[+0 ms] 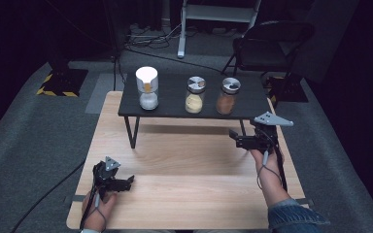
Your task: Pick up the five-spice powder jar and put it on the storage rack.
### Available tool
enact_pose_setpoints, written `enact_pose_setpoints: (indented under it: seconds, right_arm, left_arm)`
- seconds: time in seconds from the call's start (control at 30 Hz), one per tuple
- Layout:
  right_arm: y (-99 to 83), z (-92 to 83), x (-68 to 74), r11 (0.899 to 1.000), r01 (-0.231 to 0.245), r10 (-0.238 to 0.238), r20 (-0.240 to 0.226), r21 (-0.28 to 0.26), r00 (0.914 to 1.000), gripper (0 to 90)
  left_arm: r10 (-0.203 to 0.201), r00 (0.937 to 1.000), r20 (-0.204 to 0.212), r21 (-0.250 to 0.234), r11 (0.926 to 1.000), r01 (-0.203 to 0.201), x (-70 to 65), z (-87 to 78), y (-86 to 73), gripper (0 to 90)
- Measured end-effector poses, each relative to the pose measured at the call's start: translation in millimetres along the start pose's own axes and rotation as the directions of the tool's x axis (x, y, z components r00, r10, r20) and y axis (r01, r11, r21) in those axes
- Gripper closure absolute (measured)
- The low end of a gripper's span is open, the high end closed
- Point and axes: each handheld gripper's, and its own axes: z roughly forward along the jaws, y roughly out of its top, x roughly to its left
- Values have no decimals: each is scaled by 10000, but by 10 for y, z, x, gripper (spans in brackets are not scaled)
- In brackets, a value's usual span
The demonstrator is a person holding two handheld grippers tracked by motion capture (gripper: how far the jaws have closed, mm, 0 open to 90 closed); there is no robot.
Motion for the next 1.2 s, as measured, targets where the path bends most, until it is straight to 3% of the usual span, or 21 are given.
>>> enact_pose_setpoints:
  seconds: [0.53, 0.87, 1.2]
  right_arm:
    - [-554, 81, -70, 9985, -25, 32, -115, 542, 9999, 13]
    - [-877, 157, -119, 9935, 26, -10, -143, 1134, 9999, 0]
    - [-1081, 225, -150, 9834, -107, 105, 24, 1814, 9999, 0]
  left_arm:
    - [-1, 10000, -8, 0, 10000, 1, -2, 0, 0, 3]
    - [14, 10000, -21, 5, 10000, -14, -4, -2, -1, 3]
    - [15, 10000, -21, 7, 10000, -15, -4, -2, 0, 3]
